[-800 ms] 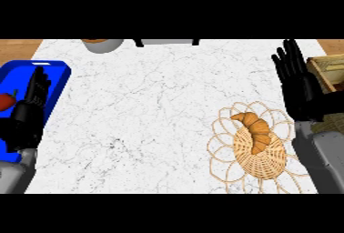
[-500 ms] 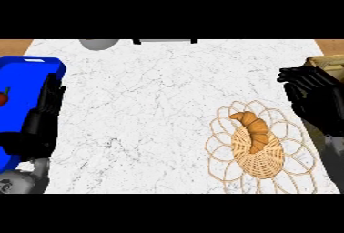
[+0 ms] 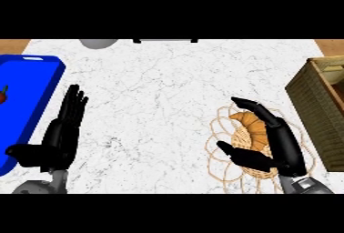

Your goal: Pick the croissant from the placemat and place it in the basket

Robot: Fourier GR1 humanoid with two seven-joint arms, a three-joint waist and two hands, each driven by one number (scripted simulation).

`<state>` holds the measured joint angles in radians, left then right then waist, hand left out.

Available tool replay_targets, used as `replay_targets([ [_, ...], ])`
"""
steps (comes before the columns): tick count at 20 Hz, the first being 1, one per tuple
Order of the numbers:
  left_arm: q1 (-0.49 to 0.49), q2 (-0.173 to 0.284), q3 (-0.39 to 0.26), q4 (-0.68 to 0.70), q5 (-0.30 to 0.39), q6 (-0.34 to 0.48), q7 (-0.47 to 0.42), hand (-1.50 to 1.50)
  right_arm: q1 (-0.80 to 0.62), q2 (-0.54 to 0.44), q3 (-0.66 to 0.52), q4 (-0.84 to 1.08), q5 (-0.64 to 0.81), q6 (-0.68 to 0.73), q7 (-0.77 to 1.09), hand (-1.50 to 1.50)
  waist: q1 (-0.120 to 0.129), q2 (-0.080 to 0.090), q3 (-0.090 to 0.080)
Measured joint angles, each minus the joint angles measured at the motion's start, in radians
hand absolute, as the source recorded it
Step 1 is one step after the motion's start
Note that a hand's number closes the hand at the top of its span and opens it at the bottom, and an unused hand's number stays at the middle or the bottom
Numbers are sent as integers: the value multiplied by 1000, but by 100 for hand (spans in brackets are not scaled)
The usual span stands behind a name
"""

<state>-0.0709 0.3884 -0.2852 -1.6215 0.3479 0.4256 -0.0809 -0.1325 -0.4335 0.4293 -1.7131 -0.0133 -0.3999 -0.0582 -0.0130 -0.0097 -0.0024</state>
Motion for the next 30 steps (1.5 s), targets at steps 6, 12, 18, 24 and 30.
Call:
replay_targets([
  [6,26,-2,7,-8,4,0,-5,0,-1,-169,-49,-34,250,-115,318,-150,-22,-8,-8],
  [12,41,-6,4,-17,-2,8,-2,0,-26,-406,-57,-149,343,91,672,-150,-27,-11,-10],
  [18,17,-13,1,-21,-6,-1,8,0,-138,-524,-64,-357,184,380,998,-150,-2,-1,-6],
  [24,10,-23,3,-19,-17,-23,14,0,-292,-503,-78,-399,37,493,1156,-150,20,7,-1],
  [30,26,-49,-7,-25,-41,-21,4,0,-313,-495,-13,-358,73,519,1189,-150,22,9,0],
])
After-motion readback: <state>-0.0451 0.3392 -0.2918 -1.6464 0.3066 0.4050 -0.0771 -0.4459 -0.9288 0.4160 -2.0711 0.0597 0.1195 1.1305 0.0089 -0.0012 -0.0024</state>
